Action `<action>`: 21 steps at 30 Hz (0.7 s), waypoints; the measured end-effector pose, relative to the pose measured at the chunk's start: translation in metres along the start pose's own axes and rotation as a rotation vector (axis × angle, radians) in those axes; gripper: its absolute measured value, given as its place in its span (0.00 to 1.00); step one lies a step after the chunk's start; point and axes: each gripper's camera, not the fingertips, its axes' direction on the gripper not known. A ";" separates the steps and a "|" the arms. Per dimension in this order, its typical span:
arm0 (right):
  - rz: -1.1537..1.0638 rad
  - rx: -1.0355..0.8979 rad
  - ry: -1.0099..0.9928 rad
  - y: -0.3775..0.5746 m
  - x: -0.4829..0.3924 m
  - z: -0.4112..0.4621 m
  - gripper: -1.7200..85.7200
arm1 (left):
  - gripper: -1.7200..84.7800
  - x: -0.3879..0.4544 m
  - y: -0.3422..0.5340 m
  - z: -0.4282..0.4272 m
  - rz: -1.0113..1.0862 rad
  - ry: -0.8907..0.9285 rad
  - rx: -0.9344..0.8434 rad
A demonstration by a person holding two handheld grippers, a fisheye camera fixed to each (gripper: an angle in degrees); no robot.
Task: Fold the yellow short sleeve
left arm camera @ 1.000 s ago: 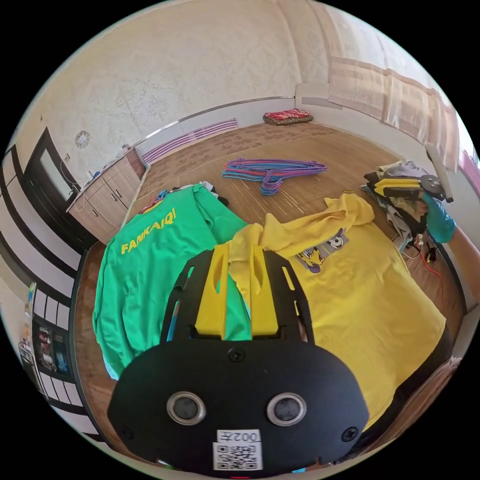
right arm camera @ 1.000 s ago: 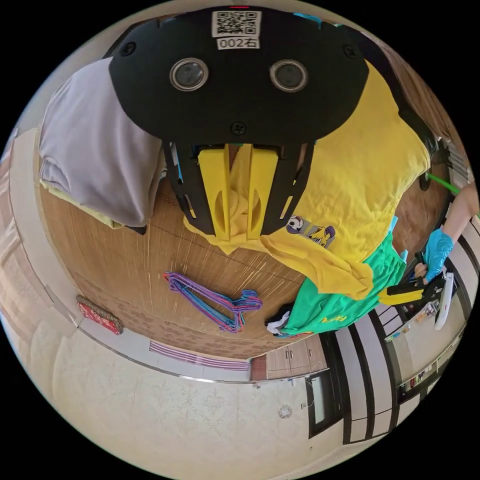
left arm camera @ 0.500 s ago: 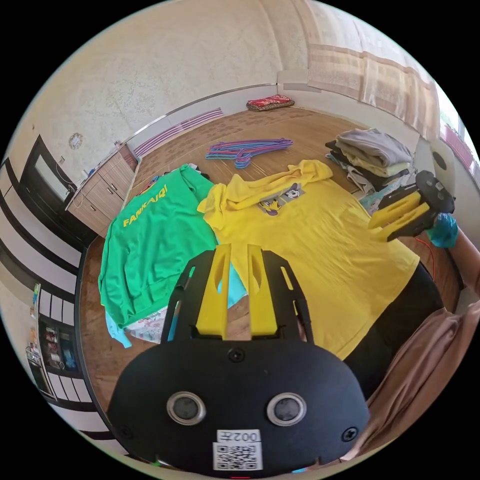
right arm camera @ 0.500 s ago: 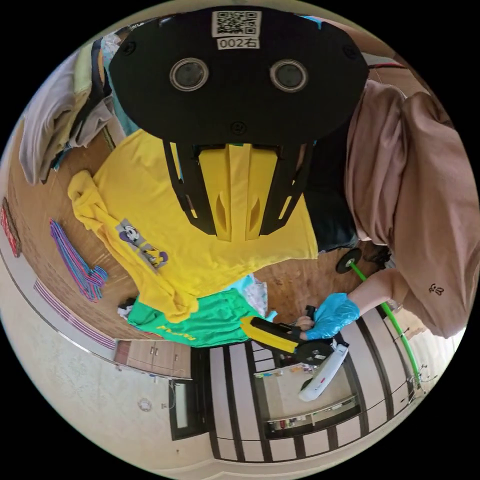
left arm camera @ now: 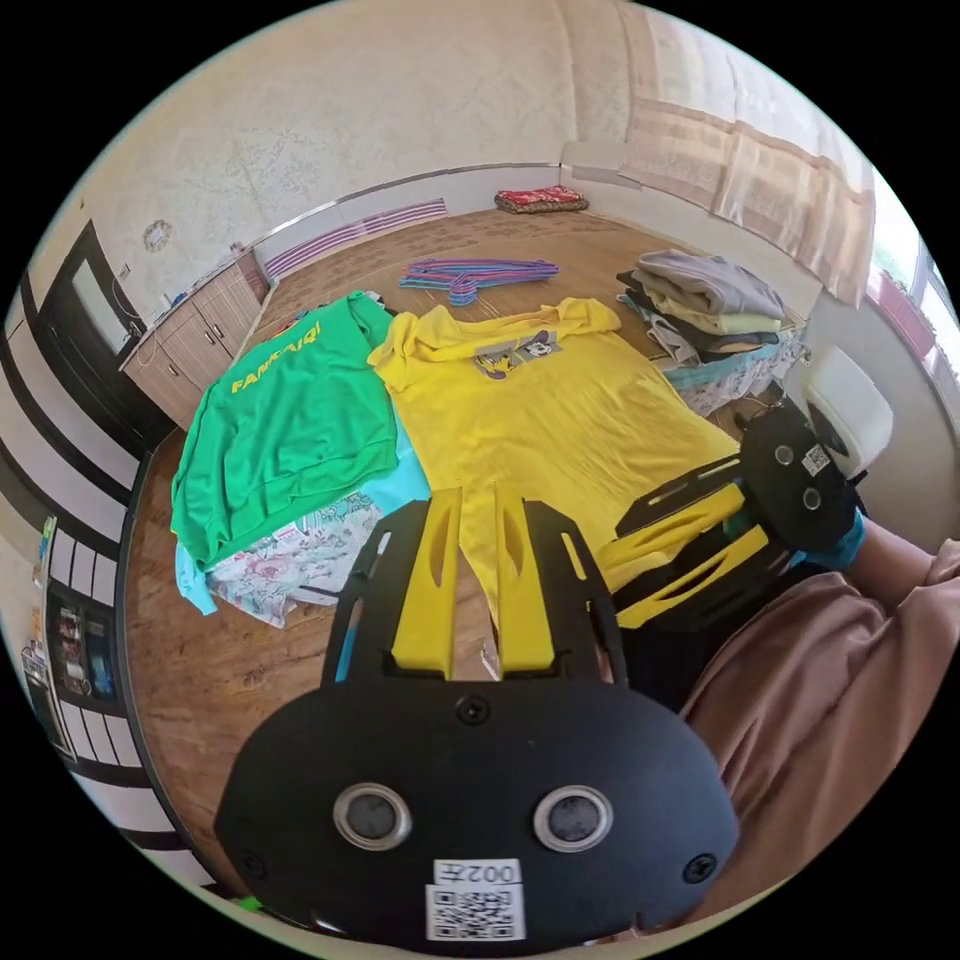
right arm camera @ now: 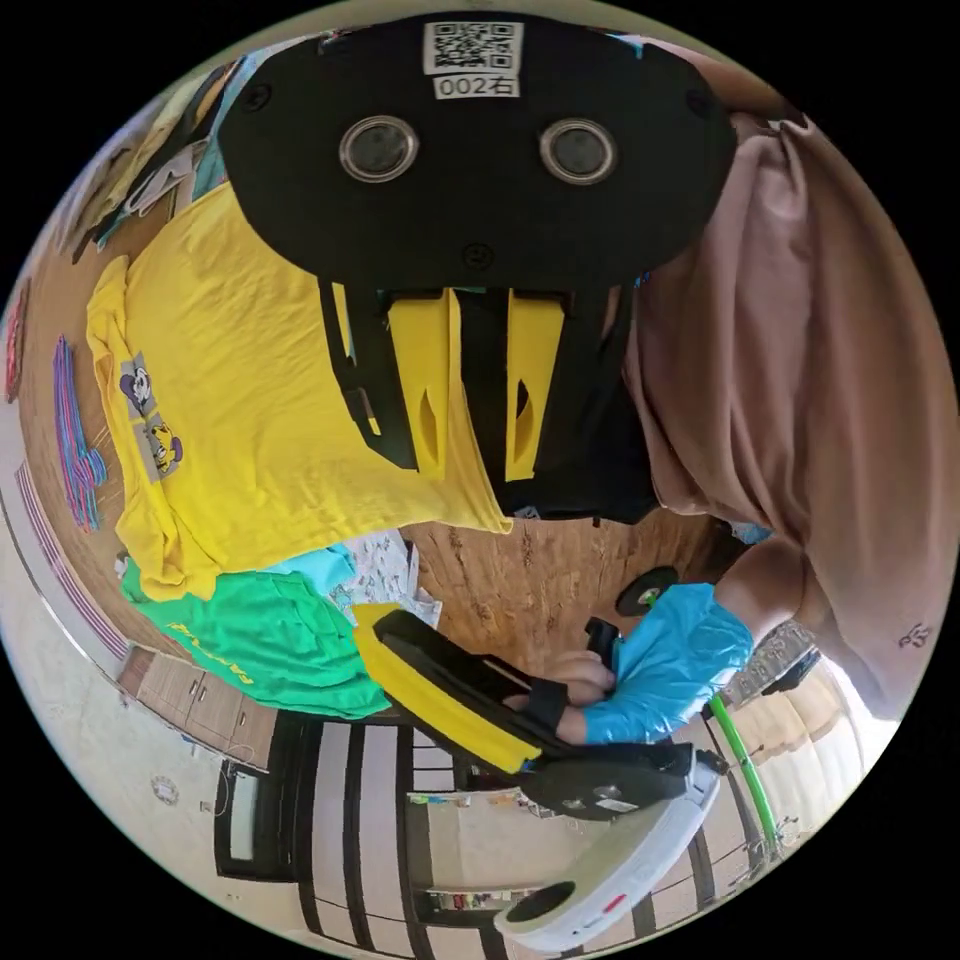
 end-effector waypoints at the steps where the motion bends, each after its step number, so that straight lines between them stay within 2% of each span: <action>1: -0.003 -0.021 0.019 -0.003 -0.007 0.007 0.12 | 0.07 -0.003 0.011 -0.002 -0.006 0.018 0.001; 14: 0.010 -0.043 0.081 -0.022 -0.054 0.043 0.07 | 0.08 -0.028 0.119 0.018 0.091 0.219 -0.038; 21: 0.020 -0.018 0.083 -0.023 -0.075 0.052 0.02 | 0.08 -0.028 0.138 0.036 0.139 0.228 -0.081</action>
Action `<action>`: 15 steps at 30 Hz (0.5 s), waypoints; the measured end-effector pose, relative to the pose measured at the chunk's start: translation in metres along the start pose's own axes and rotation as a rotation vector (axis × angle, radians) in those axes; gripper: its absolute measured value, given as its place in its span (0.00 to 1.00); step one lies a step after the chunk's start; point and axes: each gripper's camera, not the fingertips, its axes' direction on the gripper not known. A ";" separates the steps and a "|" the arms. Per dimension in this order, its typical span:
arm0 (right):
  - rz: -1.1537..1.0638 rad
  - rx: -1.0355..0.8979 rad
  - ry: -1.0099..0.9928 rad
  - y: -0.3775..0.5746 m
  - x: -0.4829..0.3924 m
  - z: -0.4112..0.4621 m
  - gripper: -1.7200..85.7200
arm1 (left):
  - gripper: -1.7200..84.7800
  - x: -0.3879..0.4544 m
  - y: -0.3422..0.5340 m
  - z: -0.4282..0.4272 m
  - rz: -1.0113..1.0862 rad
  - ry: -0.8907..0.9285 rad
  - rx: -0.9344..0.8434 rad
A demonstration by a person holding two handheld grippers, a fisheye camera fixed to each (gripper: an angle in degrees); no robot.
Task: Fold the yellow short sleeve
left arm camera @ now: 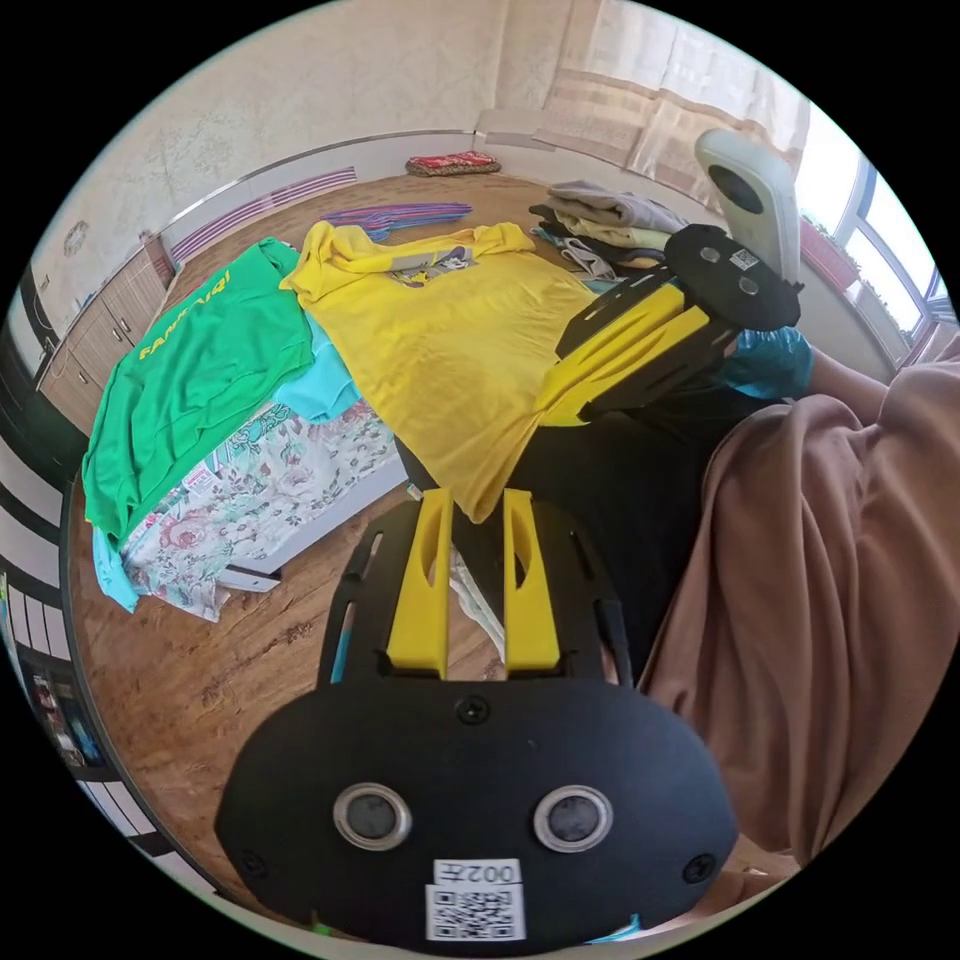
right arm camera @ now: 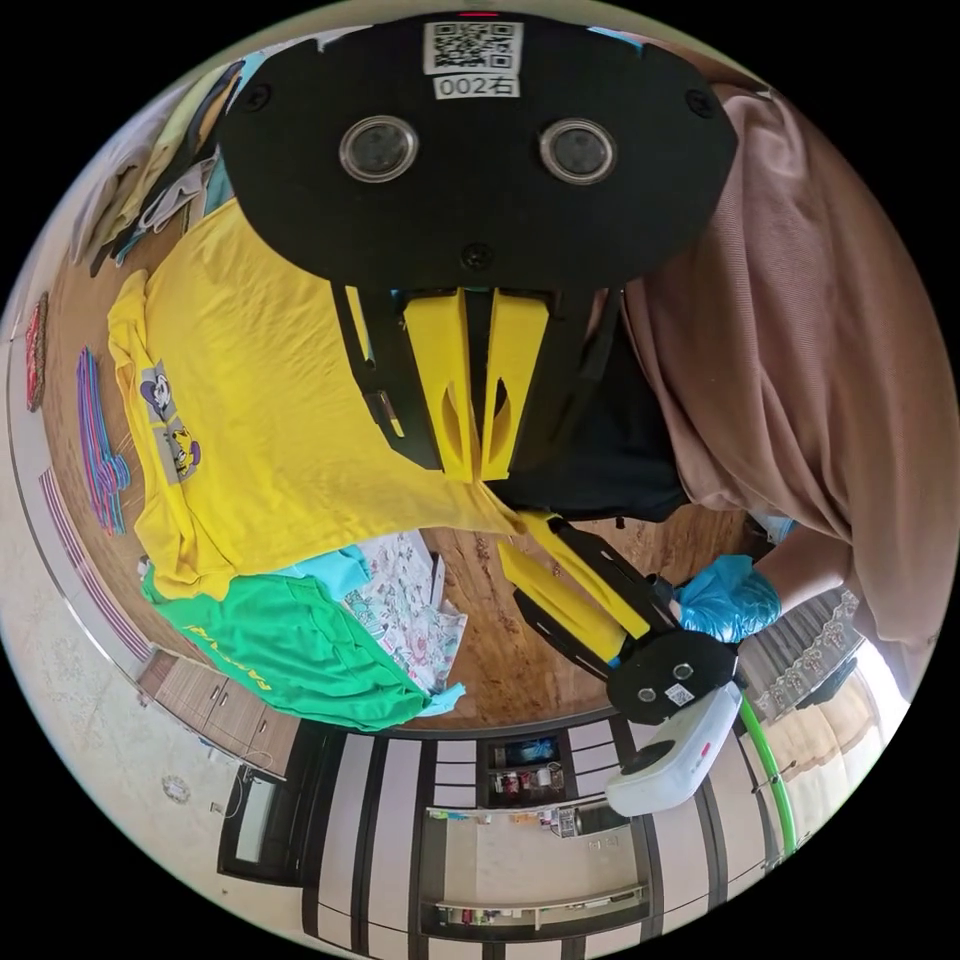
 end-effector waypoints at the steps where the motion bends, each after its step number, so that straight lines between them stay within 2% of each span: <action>1: 0.006 0.009 0.001 0.000 -0.004 0.000 0.02 | 0.07 -0.001 0.003 0.001 0.003 0.006 0.001; 9: 0.002 0.031 -0.028 0.002 -0.025 0.004 0.01 | 0.02 0.001 0.025 -0.003 0.038 0.014 0.010; 15: -0.067 0.016 -0.059 0.003 -0.050 0.003 0.02 | 0.01 0.009 0.048 -0.026 0.140 0.021 0.042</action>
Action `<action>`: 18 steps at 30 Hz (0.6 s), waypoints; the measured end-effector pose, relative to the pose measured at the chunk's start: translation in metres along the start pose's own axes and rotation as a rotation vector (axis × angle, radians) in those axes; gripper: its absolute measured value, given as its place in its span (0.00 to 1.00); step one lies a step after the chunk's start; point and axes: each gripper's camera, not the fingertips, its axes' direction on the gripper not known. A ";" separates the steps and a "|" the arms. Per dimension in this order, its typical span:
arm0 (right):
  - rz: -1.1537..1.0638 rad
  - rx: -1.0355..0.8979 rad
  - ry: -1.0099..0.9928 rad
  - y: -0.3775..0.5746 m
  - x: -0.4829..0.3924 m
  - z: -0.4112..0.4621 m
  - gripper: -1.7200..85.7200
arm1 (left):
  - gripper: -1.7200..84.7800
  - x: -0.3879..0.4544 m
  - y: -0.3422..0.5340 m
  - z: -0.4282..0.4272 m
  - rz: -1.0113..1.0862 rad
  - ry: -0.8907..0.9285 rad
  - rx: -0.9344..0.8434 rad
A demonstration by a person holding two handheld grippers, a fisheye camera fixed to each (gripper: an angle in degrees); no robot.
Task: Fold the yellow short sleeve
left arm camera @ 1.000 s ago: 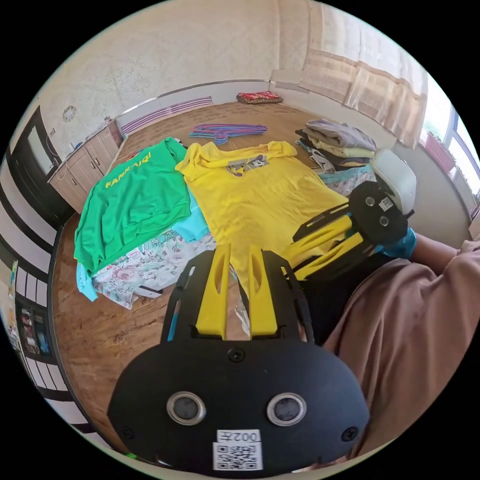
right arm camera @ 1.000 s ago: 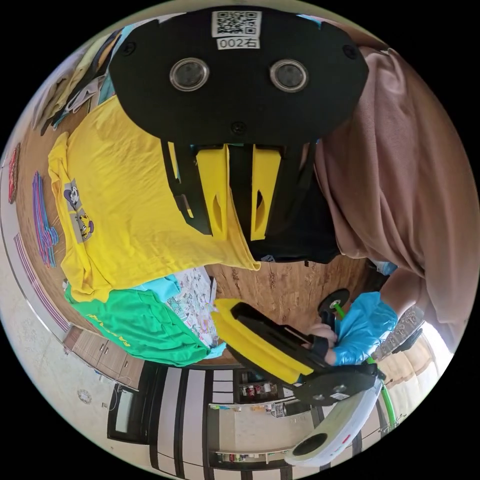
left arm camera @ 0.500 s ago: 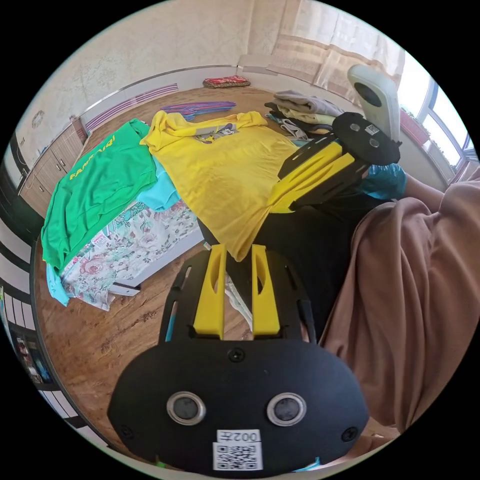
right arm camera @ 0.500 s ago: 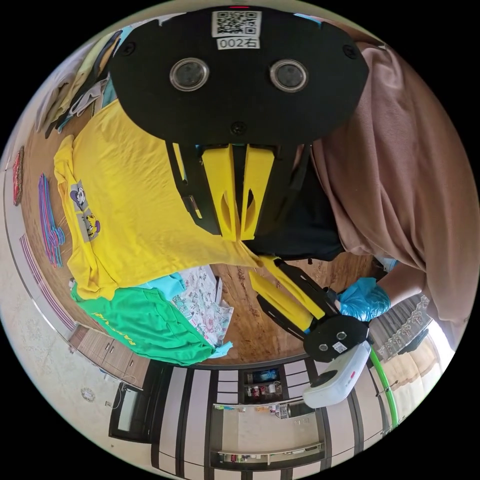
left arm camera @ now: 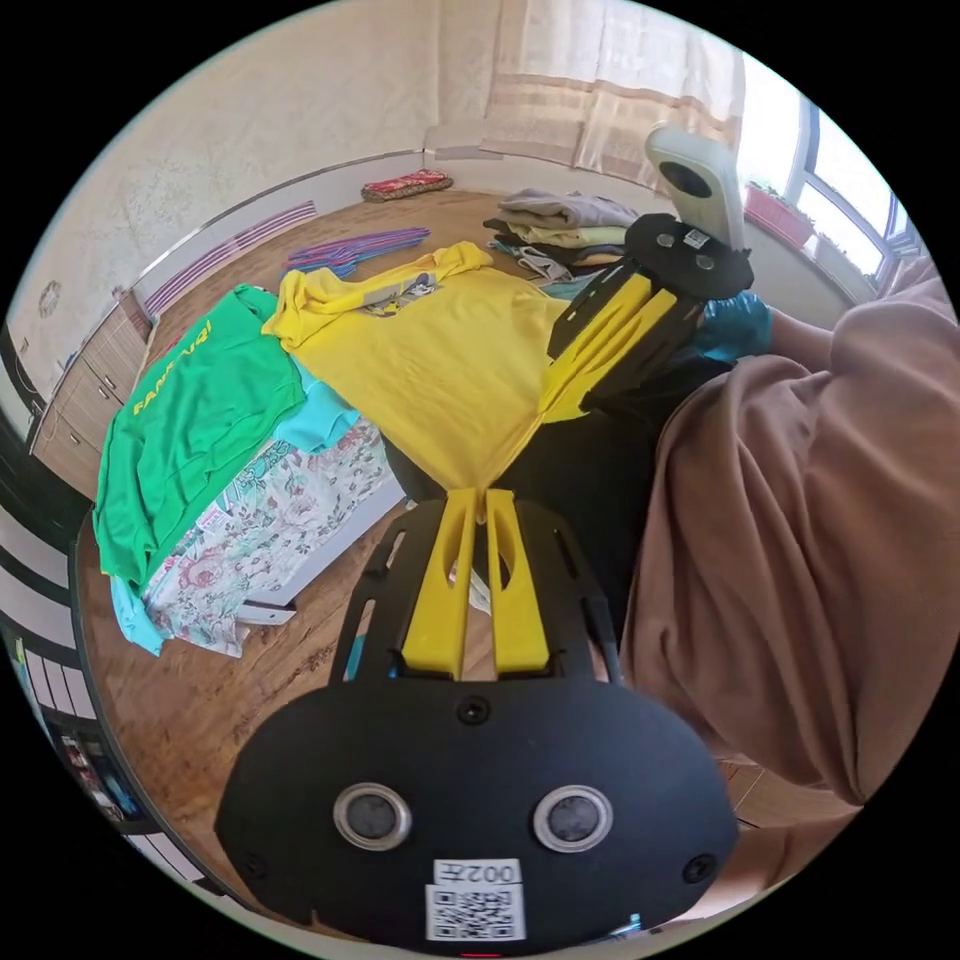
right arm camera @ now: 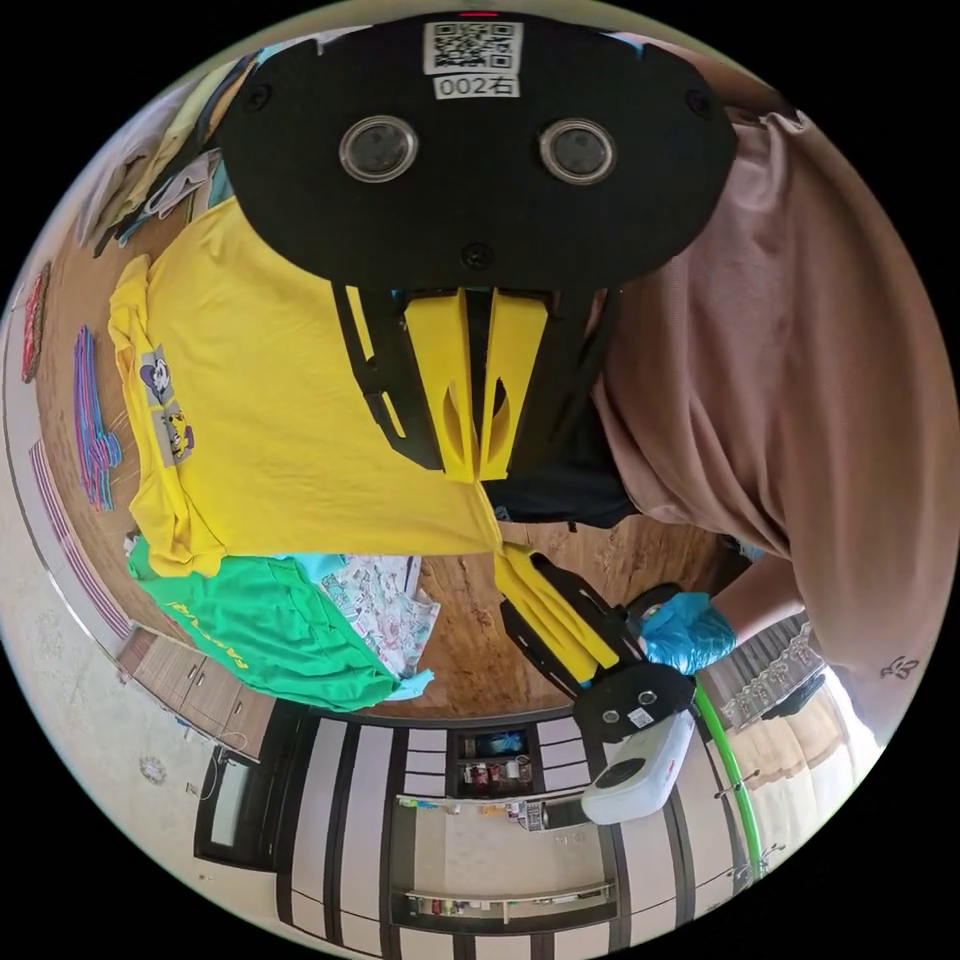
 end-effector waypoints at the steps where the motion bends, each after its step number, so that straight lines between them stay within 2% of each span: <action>1: -0.006 -0.009 0.008 0.001 -0.004 0.003 0.02 | 0.01 0.000 0.003 -0.001 -0.007 -0.007 -0.002; 5: 0.003 -0.068 0.118 0.006 -0.017 0.015 0.08 | 0.01 0.004 0.012 0.003 -0.011 -0.047 -0.042; 9: 0.021 -0.101 0.141 0.013 -0.021 0.020 0.09 | 0.01 0.008 0.018 0.003 -0.011 -0.056 -0.039; 18: 0.041 -0.096 0.117 0.023 -0.028 0.021 0.01 | 0.01 0.010 0.032 0.002 -0.034 -0.061 -0.026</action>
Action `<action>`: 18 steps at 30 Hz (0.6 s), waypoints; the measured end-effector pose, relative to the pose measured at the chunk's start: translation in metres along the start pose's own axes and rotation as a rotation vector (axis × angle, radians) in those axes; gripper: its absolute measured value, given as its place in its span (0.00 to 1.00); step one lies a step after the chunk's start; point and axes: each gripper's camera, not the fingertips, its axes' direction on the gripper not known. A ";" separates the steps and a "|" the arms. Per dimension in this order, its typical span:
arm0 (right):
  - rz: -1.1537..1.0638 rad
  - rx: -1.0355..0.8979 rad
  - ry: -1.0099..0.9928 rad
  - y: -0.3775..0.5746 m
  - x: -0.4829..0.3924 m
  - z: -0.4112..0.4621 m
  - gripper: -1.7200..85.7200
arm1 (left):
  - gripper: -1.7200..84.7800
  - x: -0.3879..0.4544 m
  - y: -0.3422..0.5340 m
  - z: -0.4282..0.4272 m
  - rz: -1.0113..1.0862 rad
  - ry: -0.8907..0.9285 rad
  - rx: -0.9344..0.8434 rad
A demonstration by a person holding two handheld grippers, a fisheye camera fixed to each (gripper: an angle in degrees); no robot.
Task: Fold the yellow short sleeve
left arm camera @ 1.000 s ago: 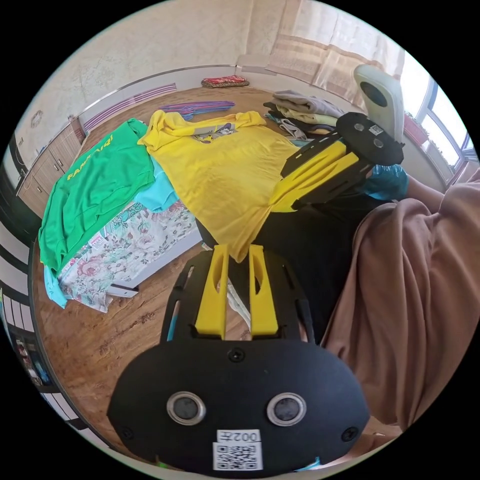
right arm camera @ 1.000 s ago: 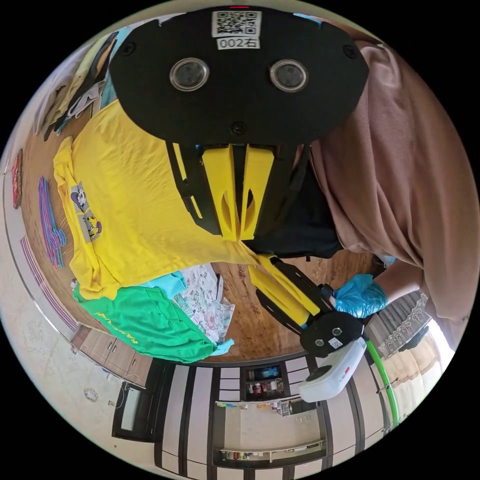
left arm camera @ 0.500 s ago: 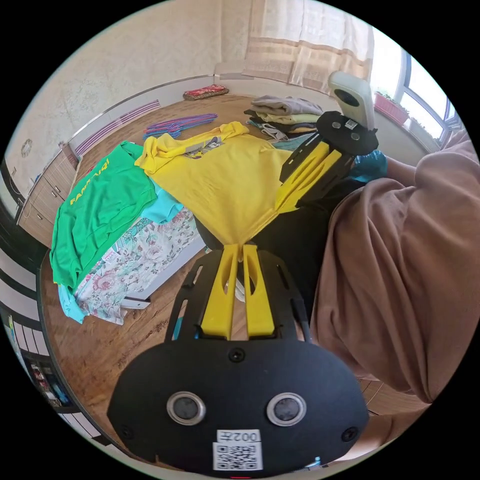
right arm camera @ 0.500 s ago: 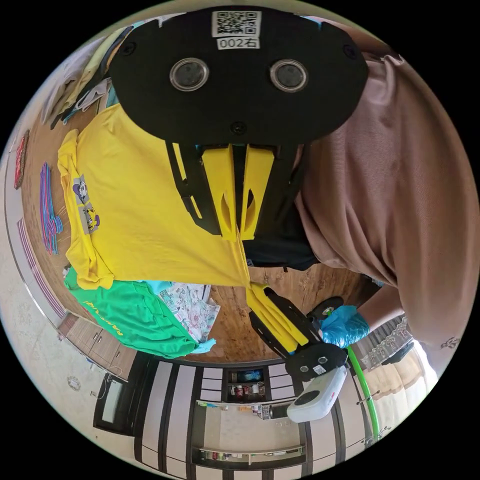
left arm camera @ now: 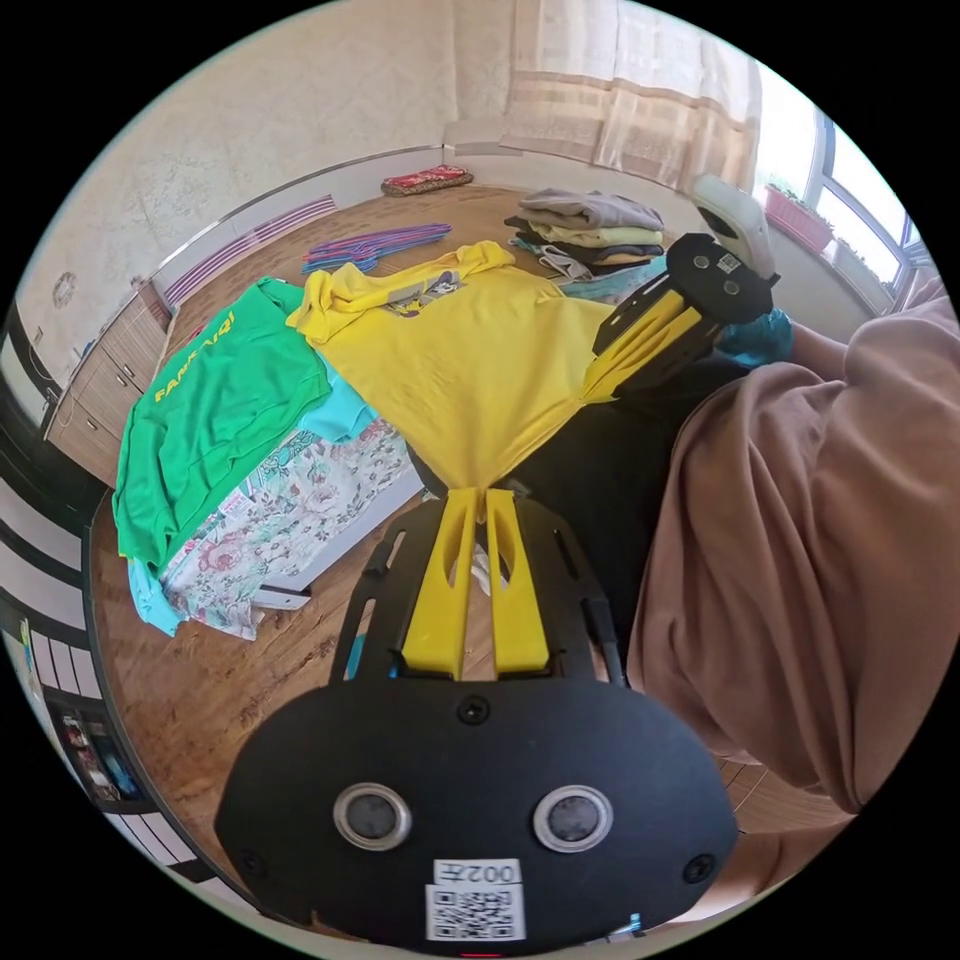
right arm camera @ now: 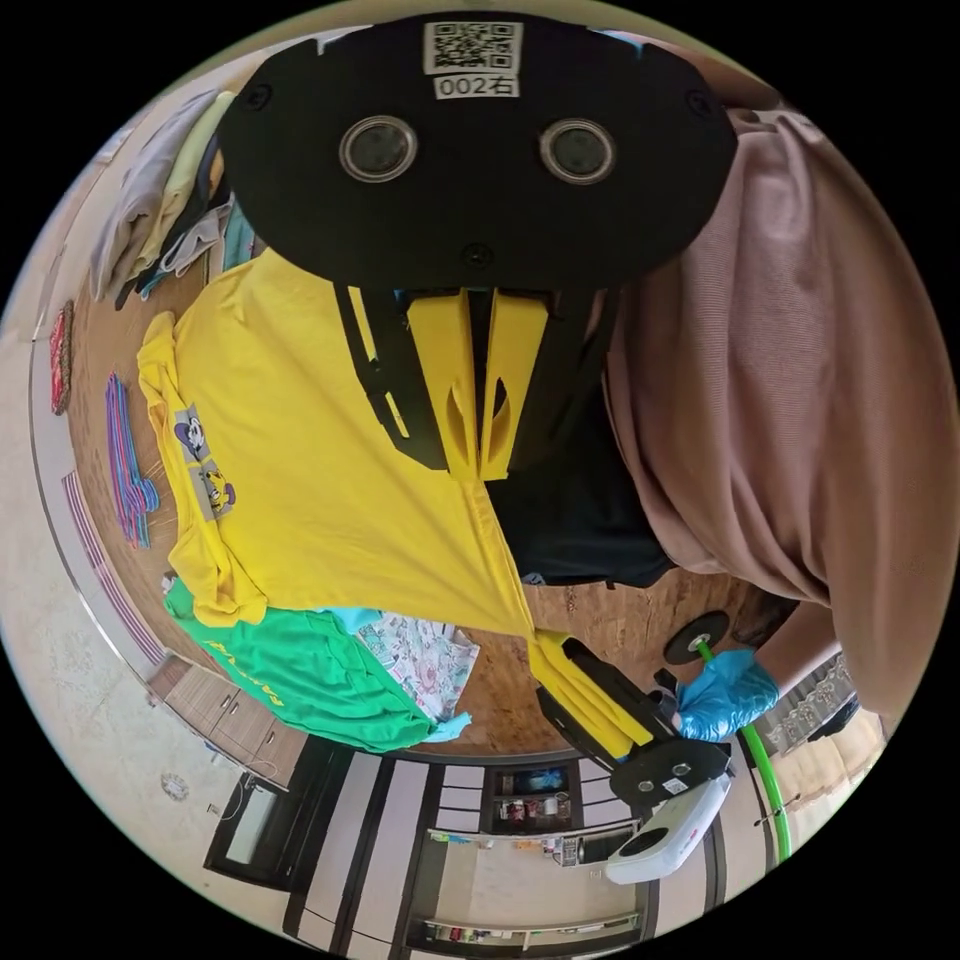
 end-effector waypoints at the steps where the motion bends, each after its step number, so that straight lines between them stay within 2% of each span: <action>1: -0.006 0.003 -0.018 0.001 -0.002 -0.001 0.01 | 0.01 0.001 0.002 0.000 0.001 0.003 0.001; 6: 0.009 -0.020 0.049 0.010 -0.005 0.003 0.03 | 0.01 0.003 0.008 0.003 -0.010 0.004 0.000; 10: 0.037 -0.031 0.050 0.018 -0.005 0.007 0.08 | 0.01 0.002 0.009 0.003 -0.026 0.000 0.019; 18: 0.027 -0.067 0.089 0.022 -0.005 0.021 0.08 | 0.01 -0.002 -0.001 -0.002 -0.011 -0.032 0.041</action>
